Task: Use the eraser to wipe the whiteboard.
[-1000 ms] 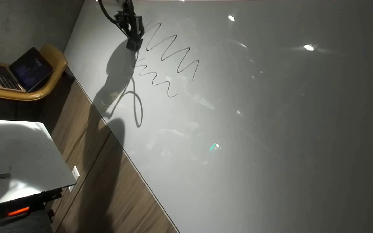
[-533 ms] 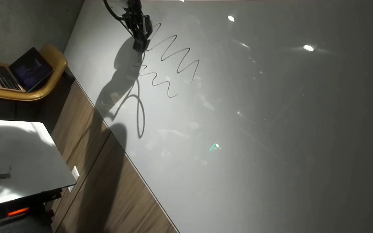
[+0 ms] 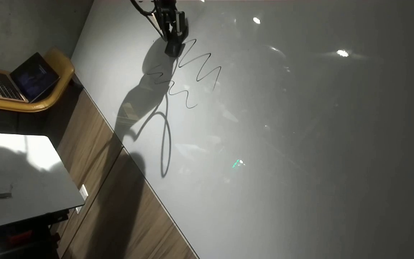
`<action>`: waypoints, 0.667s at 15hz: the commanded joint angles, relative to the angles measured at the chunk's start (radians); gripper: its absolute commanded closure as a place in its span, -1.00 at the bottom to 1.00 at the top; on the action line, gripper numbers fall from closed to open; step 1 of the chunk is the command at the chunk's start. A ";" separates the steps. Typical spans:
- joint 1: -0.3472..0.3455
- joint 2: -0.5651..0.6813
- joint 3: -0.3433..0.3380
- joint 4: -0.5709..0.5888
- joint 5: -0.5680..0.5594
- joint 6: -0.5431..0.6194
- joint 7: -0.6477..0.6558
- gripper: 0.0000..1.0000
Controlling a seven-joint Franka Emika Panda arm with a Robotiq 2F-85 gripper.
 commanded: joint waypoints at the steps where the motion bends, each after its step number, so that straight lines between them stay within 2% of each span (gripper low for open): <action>1: -0.061 0.067 -0.042 0.133 0.037 0.024 -0.109 0.43; 4: -0.035 0.128 -0.004 0.226 0.090 -0.038 -0.140 0.43; 10: 0.062 0.204 0.067 0.381 0.028 -0.215 -0.041 0.43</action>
